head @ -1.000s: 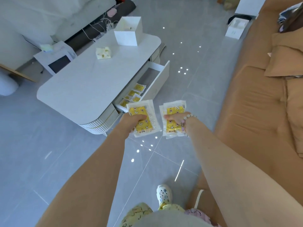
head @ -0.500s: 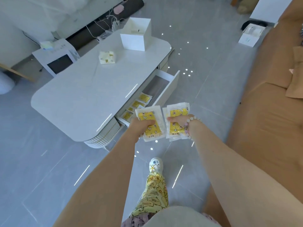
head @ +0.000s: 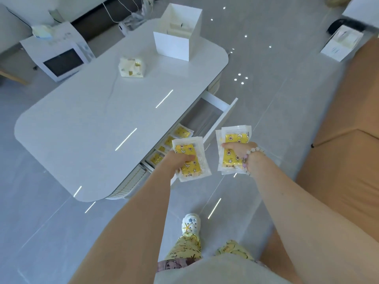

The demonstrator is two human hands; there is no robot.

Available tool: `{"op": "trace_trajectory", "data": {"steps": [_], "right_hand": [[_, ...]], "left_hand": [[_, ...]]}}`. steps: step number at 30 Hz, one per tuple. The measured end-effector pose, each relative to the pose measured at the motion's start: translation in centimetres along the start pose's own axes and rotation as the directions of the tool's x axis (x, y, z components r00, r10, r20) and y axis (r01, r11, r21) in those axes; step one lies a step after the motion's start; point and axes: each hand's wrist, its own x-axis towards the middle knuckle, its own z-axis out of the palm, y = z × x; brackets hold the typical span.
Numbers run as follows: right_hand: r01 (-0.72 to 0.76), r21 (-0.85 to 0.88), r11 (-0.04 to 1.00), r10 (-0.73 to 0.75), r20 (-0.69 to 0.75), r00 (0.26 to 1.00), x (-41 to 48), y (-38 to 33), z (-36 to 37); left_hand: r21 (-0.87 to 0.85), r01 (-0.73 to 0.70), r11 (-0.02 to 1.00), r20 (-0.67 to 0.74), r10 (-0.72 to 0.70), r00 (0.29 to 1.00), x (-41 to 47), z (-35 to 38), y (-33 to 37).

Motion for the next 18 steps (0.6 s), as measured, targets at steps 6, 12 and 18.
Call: {"op": "trace_trajectory", "data": {"steps": [6,12,18], "right_hand": [[-0.075,0.042,0.996,0.074,0.020,0.997,4.1,-3.2,-1.4],[-0.074,-0.125,0.989,0.084,0.072,0.994,10.2,-8.5,-1.0],[-0.031,-0.368,0.929,0.091,0.147,0.985,17.4,-14.2,-1.6]], "left_hand": [[-0.053,0.093,0.994,-0.030,-0.095,0.995,4.2,0.4,2.0],[-0.181,0.159,0.971,-0.088,-0.177,0.980,9.4,0.9,3.9],[-0.393,0.249,0.885,-0.192,-0.344,0.919,13.6,1.1,5.5]]}}
